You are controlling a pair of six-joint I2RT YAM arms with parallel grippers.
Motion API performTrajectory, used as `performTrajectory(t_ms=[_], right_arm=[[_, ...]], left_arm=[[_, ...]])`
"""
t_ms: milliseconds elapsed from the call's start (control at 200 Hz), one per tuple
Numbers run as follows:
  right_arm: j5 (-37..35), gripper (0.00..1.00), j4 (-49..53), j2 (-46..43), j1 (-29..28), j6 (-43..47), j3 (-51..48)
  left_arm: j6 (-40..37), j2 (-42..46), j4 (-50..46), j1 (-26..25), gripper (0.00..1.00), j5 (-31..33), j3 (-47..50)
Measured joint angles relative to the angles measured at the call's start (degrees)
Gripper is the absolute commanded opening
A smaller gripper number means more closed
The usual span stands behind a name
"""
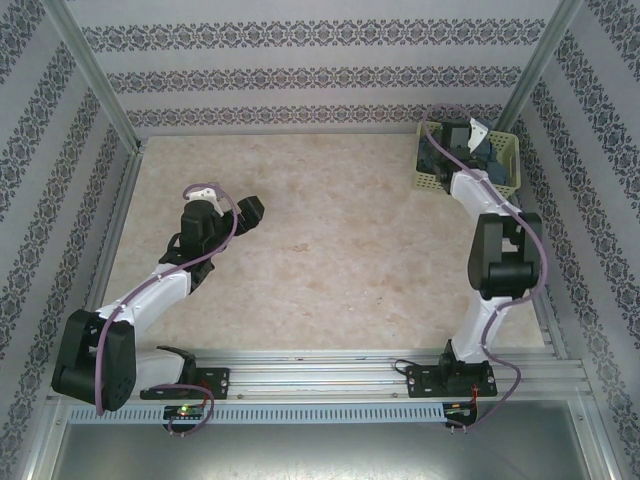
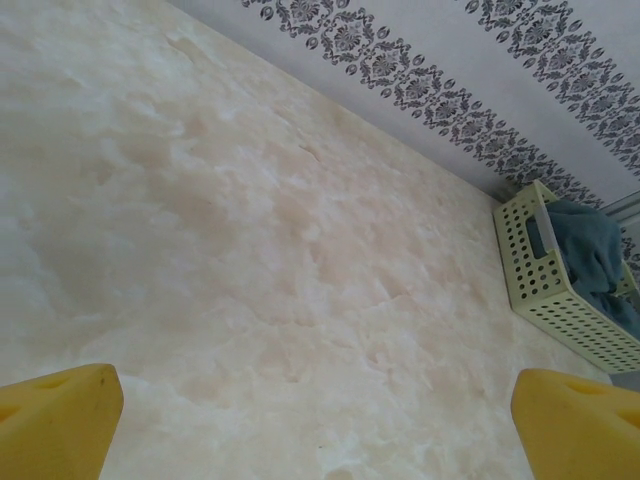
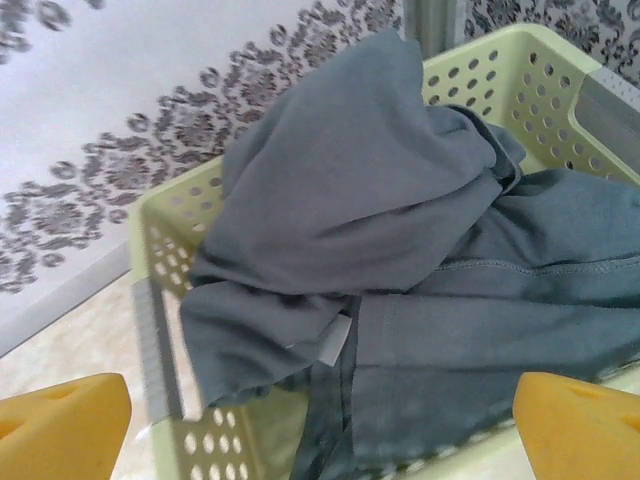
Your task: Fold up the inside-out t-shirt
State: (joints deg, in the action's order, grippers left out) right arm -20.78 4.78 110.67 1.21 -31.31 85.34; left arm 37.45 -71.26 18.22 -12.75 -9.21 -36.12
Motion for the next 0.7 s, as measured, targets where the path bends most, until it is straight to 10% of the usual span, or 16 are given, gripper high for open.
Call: performTrajectory(t_ms=[699], right_arm=[[-0.2, 0.98, 33.55, 38.34, 5.46, -12.15, 52.7]], left_arm=[[-0.83, -1.84, -0.26, -1.18, 1.0, -0.37, 0.85]])
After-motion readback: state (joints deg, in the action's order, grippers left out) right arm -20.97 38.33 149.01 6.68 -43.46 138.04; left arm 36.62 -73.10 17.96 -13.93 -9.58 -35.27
